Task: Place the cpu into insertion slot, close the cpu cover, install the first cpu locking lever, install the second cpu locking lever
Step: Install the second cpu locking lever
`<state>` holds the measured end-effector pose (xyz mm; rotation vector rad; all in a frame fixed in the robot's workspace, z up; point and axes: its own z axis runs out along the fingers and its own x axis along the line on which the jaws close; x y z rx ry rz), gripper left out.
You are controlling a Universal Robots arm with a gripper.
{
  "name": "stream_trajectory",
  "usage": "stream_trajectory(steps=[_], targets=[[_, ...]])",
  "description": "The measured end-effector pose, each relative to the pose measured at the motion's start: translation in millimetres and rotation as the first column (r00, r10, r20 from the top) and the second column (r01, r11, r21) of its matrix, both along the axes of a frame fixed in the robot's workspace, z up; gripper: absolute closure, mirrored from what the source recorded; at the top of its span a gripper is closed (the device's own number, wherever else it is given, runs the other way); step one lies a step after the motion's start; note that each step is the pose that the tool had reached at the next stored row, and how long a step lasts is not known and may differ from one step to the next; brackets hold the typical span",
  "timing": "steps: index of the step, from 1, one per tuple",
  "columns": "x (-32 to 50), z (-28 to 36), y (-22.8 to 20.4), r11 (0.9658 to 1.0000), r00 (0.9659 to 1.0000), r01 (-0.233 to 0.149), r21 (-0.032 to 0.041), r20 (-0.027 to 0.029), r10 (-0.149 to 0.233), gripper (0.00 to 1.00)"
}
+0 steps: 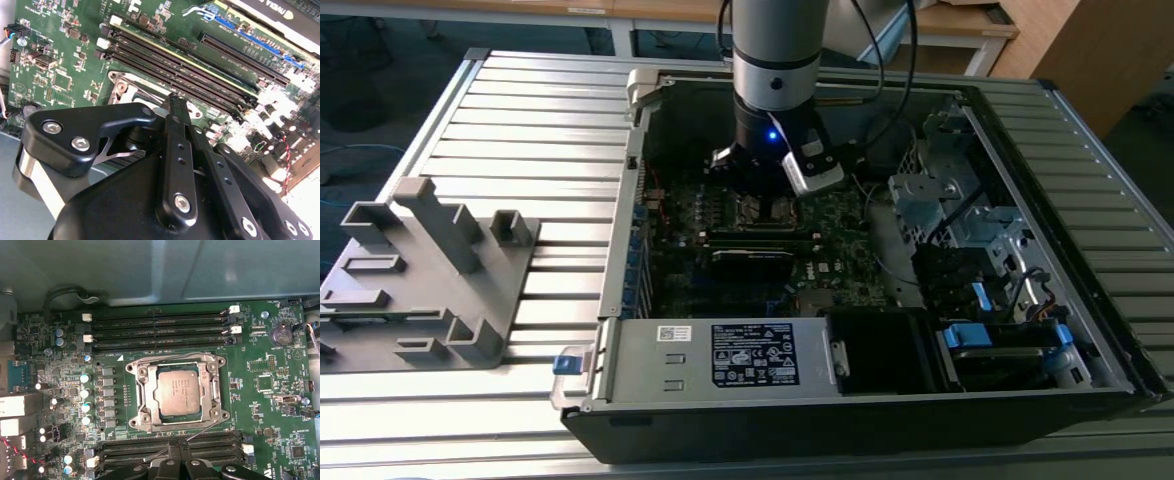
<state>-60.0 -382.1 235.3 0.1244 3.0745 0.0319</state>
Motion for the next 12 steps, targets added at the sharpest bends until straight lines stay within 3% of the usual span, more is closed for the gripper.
stream_trajectory(steps=[12], targets=[[-4.4,-0.6,0.0,1.0000,1.0000,0.000,-0.0001,0.0000,0.000,0.89]])
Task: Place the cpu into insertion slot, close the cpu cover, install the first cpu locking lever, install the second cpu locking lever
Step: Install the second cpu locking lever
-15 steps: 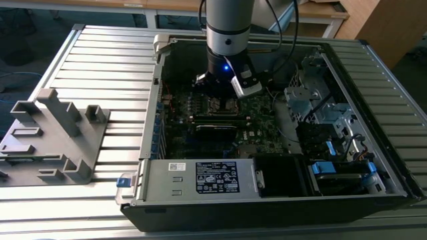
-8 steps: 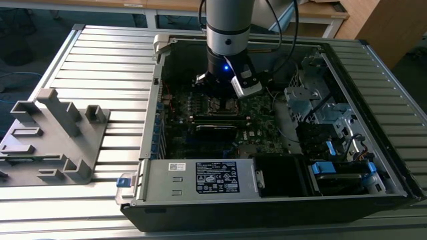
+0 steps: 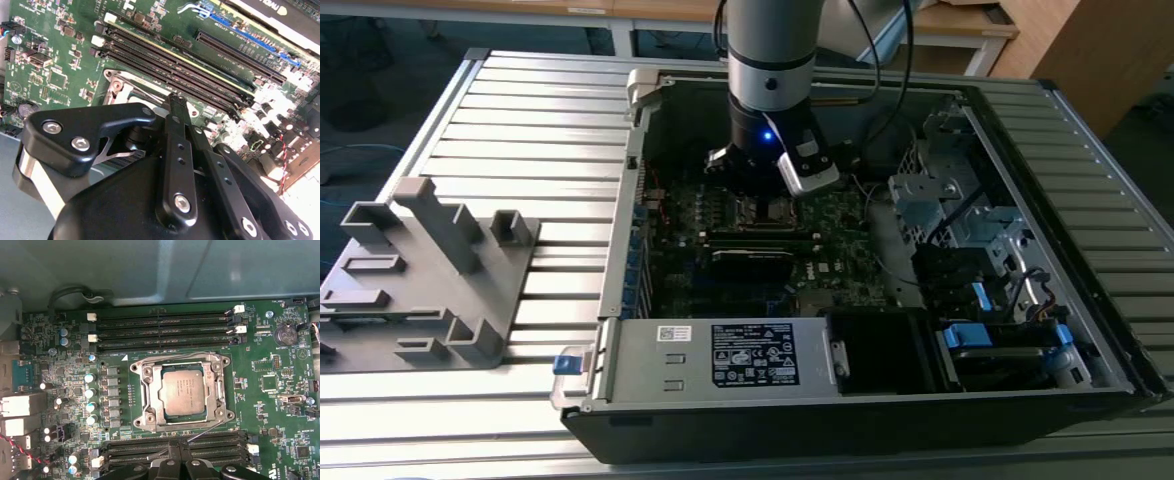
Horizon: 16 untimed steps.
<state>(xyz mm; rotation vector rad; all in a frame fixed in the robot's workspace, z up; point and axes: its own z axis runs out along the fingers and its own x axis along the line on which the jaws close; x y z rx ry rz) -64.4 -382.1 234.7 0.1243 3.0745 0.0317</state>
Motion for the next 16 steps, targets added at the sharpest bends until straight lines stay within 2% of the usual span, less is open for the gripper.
stream_trajectory(steps=[16], targets=[[-0.2,-5.9,0.0,1.0000,1.0000,0.000,-0.0010,0.0000,0.000,0.89]])
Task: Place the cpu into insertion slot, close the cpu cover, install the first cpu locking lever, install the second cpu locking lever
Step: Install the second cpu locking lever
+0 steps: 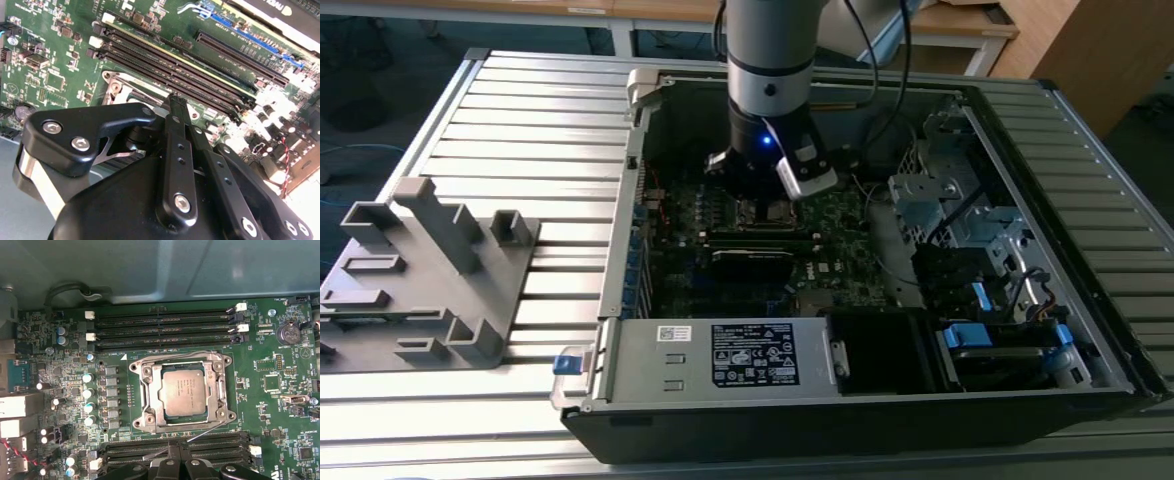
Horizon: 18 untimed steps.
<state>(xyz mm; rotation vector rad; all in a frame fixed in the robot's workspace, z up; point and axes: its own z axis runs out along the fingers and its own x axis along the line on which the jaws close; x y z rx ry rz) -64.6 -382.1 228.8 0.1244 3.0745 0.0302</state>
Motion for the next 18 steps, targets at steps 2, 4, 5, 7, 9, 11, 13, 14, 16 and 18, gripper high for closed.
stream_trajectory(steps=[2,4,5,7,9,11,13,14,16,18], targets=[[-0.2,-1.2,0.0,1.0000,1.0000,0.000,-0.0009,-0.0001,0.000,0.89],[-0.2,-1.8,0.0,1.0000,1.0000,0.000,-0.0015,-0.0001,0.000,0.89],[-0.2,-1.8,-0.1,1.0000,1.0000,0.000,-0.0017,-0.0002,0.000,0.89],[-0.2,-1.8,0.0,1.0000,1.0000,0.000,-0.0017,-0.0001,0.000,0.89],[-0.2,-1.9,0.0,1.0000,1.0000,0.000,-0.0015,-0.0001,0.000,0.89],[-0.4,-2.1,0.0,1.0000,1.0000,0.000,-0.0014,0.0000,0.000,0.89],[-2.5,-2.6,0.0,1.0000,1.0000,0.000,-0.0013,0.0003,0.000,0.89],[-5.1,-2.9,0.0,1.0000,1.0000,0.000,-0.0014,0.0005,0.000,0.89],[-9.0,-3.3,0.1,1.0000,1.0000,0.000,-0.0013,0.0013,0.000,0.89],[-10.6,-3.7,0.2,1.0000,1.0000,0.000,-0.0014,0.0012,0.000,0.89]])
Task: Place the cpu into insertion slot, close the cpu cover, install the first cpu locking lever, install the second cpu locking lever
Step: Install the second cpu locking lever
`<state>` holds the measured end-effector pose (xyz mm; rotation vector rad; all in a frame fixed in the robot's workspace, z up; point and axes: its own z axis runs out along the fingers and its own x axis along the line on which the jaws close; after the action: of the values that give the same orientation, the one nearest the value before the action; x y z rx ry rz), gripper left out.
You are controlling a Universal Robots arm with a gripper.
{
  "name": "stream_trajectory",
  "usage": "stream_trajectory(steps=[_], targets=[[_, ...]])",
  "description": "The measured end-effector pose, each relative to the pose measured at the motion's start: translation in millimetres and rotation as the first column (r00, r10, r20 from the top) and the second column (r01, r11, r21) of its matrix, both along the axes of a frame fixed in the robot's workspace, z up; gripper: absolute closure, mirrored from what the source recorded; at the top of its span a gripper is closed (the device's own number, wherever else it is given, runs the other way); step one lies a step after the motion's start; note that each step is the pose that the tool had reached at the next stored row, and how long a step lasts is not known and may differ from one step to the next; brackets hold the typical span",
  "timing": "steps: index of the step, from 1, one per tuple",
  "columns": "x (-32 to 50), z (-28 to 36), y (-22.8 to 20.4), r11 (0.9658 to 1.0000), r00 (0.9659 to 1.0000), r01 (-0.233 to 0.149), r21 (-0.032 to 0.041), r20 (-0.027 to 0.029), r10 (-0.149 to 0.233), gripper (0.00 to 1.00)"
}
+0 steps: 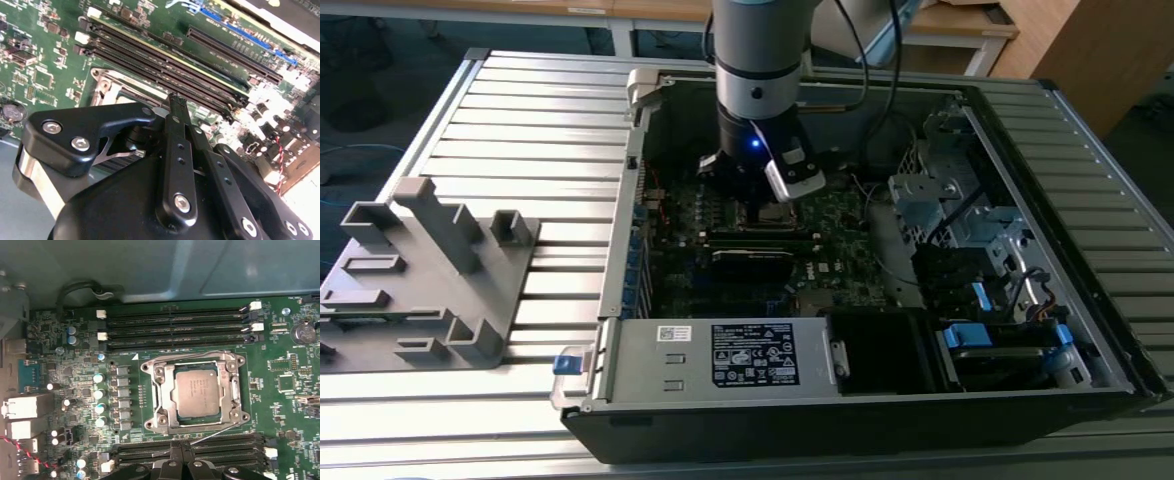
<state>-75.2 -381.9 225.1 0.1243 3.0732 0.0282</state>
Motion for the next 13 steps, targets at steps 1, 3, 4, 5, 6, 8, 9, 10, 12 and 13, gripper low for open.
stream_trajectory(steps=[1,3,4,5,6,8,9,10,12,13], targets=[[-0.3,-0.2,-0.1,1.0000,1.0000,0.000,-0.0002,-0.0001,0.000,0.89],[-0.6,-2.4,-0.1,1.0000,1.0000,0.000,-0.0003,-0.0002,0.000,0.89],[-0.6,-4.2,-0.1,1.0000,1.0000,0.000,-0.0001,-0.0001,0.000,0.89],[-0.7,-6.1,0.0,1.0000,1.0000,0.000,-0.0001,-0.0001,0.000,0.89],[-0.8,-7.9,0.0,1.0000,1.0000,0.000,-0.0001,-0.0001,0.000,0.89],[-1.1,-11.2,-0.1,1.0000,1.0000,0.000,-0.0002,-0.0001,0.000,0.89],[-1.2,-12.2,-0.1,1.0000,1.0000,0.000,-0.0001,-0.0001,0.000,0.89],[-2.0,-14.5,-0.1,1.0000,1.0000,0.000,-0.0001,-0.0001,0.000,0.89],[-2.2,-14.7,-0.1,1.0000,1.0000,0.000,-0.0003,-0.0002,0.000,0.89],[-2.5,-14.9,0.0,1.0000,1.0000,0.000,-0.0001,-0.0001,0.000,0.89]])
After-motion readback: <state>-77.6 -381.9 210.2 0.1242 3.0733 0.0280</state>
